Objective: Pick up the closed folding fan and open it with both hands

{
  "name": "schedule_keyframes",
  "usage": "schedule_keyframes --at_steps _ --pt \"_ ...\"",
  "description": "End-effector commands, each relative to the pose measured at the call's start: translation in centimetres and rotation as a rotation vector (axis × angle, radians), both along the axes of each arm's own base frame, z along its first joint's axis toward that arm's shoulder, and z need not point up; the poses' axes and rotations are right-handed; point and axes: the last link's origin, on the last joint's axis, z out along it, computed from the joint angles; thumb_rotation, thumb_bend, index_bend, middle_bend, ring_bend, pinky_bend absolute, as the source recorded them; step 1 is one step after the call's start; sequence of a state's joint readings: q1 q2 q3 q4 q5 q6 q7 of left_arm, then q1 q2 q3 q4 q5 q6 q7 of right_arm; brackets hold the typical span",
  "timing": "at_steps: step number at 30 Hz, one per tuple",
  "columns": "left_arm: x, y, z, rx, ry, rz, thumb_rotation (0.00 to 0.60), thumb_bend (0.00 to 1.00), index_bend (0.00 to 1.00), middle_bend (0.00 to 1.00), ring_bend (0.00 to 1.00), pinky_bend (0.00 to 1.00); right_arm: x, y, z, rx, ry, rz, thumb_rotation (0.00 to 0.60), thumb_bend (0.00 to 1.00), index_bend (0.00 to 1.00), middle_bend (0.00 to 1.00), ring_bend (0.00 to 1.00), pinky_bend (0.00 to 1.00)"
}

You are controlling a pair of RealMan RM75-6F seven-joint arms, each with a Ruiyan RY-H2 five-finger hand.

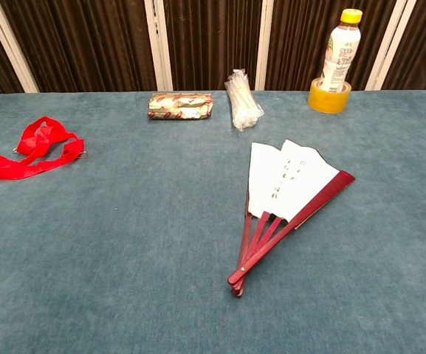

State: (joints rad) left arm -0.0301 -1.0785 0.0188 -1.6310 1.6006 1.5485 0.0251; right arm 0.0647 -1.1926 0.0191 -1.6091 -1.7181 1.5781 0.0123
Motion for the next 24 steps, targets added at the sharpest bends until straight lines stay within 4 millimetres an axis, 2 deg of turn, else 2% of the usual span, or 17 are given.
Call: schedule_keyframes --at_steps 1,7,16,19,24 --pt "0.0 0.0 0.1 0.009 -0.002 -0.008 0.6 0.0 0.0 0.0 0.0 0.0 1.0 -2.1 -1.7 0.023 -0.031 0.09 0.6 0.12 0.23 0.02 0.0 0.0" --pt "-0.1 0.1 0.0 0.007 0.008 -0.004 0.6 0.0 0.0 0.0 0.0 0.0 2.0 -4.8 -5.6 0.115 -0.017 0.223 0.6 0.13 0.38 0.08 0.0 0.0" --pt "0.0 0.1 0.0 0.007 0.011 -0.013 0.6 0.0 0.0 0.0 0.0 0.0 2.3 -6.9 -11.4 0.201 0.059 0.257 0.6 0.13 0.38 0.09 0.0 0.0" --pt "0.0 0.1 -0.1 0.0 0.008 -0.01 0.6 0.0 0.0 0.0 0.0 0.0 3.0 -7.7 -13.5 0.221 0.05 0.244 0.6 0.13 0.38 0.09 0.0 0.0" --pt "-0.1 0.2 -0.1 0.0 0.002 -0.006 0.6 0.0 0.0 0.0 0.0 0.0 4.0 -8.4 -15.5 0.227 0.037 0.25 0.6 0.13 0.41 0.09 0.0 0.0"
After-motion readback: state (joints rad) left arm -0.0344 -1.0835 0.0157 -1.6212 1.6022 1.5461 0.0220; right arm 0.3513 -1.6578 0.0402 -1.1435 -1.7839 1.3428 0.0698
